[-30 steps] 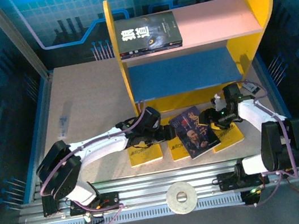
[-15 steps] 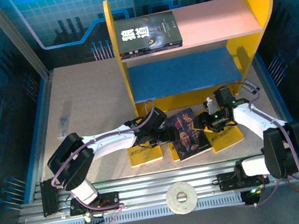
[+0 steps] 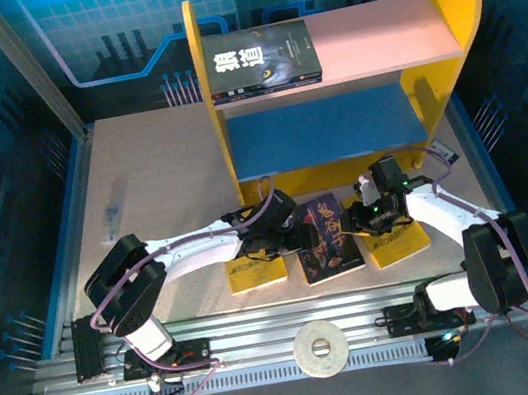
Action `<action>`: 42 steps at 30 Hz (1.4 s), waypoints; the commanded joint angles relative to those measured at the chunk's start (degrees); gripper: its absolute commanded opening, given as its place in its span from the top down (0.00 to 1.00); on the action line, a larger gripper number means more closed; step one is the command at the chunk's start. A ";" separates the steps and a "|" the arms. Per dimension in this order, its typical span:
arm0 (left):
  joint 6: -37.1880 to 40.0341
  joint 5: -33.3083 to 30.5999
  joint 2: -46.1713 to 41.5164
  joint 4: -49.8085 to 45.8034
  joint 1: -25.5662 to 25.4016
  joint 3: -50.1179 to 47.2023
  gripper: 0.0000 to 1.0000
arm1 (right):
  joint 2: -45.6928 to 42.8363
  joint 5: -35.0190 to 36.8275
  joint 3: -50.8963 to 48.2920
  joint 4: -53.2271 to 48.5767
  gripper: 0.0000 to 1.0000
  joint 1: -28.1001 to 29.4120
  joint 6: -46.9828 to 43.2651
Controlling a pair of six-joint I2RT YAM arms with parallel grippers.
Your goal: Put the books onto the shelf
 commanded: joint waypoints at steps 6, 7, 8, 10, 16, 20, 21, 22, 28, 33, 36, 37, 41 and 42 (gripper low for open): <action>0.21 -1.69 2.10 -3.26 -0.50 1.34 0.27 | 2.58 2.81 0.23 -0.70 0.62 1.52 -0.47; 0.13 -1.65 2.33 -3.23 -0.50 1.35 0.27 | 2.72 2.81 0.39 -0.57 0.62 1.80 -0.46; 0.15 -1.59 2.54 -3.26 -0.58 1.39 0.27 | 2.85 2.73 0.48 -0.41 0.63 1.97 -0.34; 0.15 -1.64 3.09 -3.44 -0.68 1.59 0.27 | 3.09 2.42 0.66 -0.01 0.64 2.43 -0.23; 0.21 -1.25 4.65 -3.09 -0.85 2.31 0.27 | 3.86 1.76 1.14 0.97 0.69 3.91 0.05; 0.24 -0.93 5.49 -3.00 -0.94 2.92 0.27 | 4.13 1.05 1.12 2.02 0.72 5.54 0.73; 0.24 -0.85 5.60 -3.00 -0.99 3.00 0.27 | 4.21 0.97 1.22 2.20 0.73 5.93 0.87; 0.22 -0.77 5.78 -2.92 -1.03 3.06 0.27 | 4.30 0.90 1.21 2.43 0.73 6.20 0.92; 0.28 -0.24 5.56 -1.74 -1.12 3.12 0.27 | 4.91 1.26 1.35 2.43 0.75 7.42 0.76; 0.31 0.38 3.87 0.59 -1.20 2.69 0.29 | 5.69 1.98 1.29 2.56 0.77 8.75 0.95; 0.50 0.60 1.15 3.31 -1.37 1.67 0.30 | 6.06 2.11 1.32 2.71 0.78 9.15 0.85; 0.82 0.35 0.24 3.87 -1.53 1.53 0.30 | 6.15 2.17 1.38 2.69 0.77 9.20 0.68; 1.63 -0.38 -1.25 3.51 -1.76 1.53 0.30 | 6.32 2.28 1.67 2.60 0.78 9.20 0.42; 1.65 -0.49 -1.34 3.48 -1.82 1.44 0.30 | 6.33 2.29 1.64 2.62 0.78 9.20 0.43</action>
